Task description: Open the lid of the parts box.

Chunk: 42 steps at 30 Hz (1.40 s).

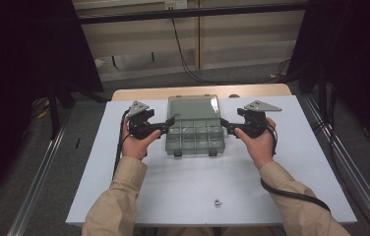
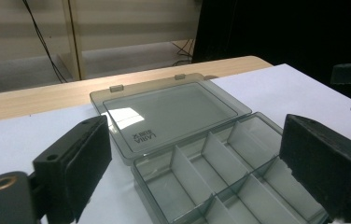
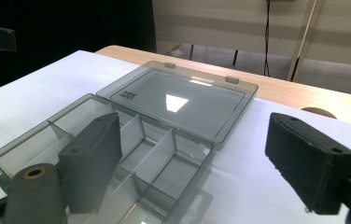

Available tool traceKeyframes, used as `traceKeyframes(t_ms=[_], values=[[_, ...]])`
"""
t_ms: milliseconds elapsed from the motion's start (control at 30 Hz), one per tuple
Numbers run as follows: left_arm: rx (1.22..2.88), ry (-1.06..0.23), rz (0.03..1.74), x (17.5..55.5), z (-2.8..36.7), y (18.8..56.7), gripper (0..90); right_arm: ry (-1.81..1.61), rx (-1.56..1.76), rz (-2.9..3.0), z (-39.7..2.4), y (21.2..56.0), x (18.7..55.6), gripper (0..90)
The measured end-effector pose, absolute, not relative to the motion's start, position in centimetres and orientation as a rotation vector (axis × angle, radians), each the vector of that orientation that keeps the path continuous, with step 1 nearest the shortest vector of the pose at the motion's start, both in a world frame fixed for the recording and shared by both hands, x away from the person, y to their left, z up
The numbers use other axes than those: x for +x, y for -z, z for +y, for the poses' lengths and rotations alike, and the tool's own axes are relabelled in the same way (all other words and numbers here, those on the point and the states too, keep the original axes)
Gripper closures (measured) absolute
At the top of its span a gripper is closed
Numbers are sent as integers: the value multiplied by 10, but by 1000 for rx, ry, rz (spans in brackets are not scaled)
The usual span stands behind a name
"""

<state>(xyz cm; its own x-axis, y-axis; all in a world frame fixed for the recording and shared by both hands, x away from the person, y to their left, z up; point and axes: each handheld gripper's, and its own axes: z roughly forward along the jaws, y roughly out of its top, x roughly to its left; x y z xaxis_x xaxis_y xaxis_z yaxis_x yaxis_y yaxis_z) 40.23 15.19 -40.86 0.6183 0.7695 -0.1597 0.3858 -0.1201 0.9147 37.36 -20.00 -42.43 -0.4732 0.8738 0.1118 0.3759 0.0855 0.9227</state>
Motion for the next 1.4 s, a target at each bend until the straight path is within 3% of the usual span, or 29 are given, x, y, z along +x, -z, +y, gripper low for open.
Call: traceKeyframes(t_ms=[400,1400], values=[[1727,-442,946,382,163,416,31,-1404,1142,1955,-206,427,356,113],[1696,-472,956,332,200,440,31,-1477,1008,2076,-209,443,313,97]])
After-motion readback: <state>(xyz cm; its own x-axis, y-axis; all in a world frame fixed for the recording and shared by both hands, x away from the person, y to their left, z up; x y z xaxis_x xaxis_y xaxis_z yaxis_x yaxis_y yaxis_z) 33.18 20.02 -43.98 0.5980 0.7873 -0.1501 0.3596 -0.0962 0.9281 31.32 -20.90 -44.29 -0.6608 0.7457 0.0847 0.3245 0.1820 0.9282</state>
